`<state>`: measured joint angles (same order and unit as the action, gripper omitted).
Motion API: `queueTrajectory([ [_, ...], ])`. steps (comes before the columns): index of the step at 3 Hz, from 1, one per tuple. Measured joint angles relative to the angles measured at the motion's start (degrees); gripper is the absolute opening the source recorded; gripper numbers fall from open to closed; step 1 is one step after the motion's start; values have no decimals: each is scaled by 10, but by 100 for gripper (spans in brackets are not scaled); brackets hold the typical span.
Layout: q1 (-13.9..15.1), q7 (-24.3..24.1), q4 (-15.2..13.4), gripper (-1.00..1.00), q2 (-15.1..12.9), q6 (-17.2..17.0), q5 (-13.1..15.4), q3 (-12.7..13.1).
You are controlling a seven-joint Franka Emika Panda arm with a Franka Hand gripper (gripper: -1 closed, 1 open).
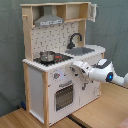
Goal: Play with the kitchen
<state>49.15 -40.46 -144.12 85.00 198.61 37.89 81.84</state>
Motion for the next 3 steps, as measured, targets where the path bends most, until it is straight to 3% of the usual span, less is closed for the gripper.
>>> queueTrajectory([
  [1,-55,15,8,100,0,-15,0,-11],
  [2,-82,59,8,100,0,-22,0,-49],
  [3,-90,107,10,100,0,-22,0,-85],
])
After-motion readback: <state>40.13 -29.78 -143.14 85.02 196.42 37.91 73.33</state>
